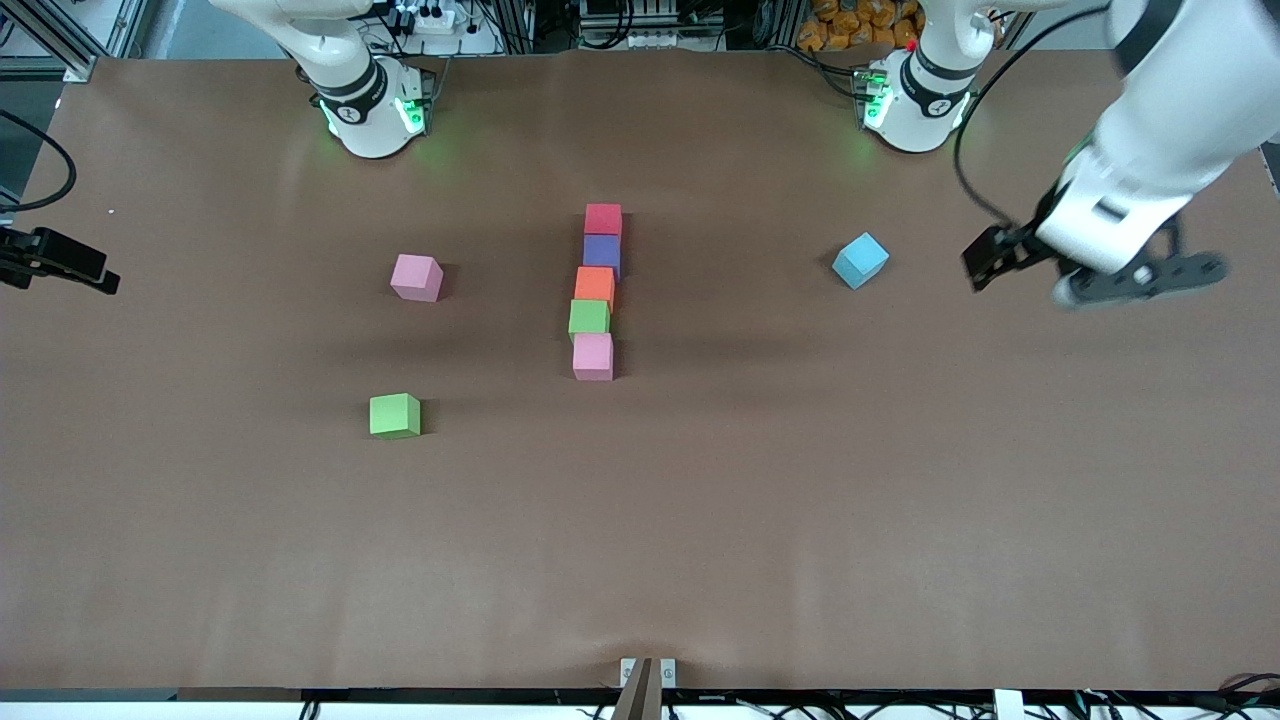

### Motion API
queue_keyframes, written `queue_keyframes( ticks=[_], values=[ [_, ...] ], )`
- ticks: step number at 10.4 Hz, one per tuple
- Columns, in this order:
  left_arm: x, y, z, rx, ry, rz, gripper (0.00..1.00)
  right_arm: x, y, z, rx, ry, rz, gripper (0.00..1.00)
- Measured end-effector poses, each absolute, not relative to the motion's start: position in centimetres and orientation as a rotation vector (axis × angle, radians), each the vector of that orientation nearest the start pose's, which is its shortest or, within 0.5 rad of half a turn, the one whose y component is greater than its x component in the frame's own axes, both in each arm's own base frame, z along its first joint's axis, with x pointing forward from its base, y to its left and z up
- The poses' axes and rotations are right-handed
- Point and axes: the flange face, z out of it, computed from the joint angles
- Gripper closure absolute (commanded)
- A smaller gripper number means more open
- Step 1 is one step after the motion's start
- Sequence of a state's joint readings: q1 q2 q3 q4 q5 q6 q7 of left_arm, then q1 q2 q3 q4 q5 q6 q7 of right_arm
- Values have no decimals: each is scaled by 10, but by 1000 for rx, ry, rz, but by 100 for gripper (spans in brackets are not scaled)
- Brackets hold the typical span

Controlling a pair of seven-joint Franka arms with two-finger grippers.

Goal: Arrange blocks into number 1

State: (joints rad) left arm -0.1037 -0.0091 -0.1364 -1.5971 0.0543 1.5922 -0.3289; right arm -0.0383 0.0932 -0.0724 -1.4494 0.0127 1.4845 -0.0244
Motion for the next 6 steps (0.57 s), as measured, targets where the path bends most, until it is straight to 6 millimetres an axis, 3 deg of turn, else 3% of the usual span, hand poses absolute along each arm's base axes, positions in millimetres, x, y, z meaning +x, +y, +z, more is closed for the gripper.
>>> queue_keyframes(
  ticks=[2,6],
  values=[
    [521,-114,654,-3093,-33,-71,0,572,-60,621,-3128,134,90,0],
    [502,-91,689,-3121,159,25,0,571,-60,621,-3128,135,90,0]
  ],
)
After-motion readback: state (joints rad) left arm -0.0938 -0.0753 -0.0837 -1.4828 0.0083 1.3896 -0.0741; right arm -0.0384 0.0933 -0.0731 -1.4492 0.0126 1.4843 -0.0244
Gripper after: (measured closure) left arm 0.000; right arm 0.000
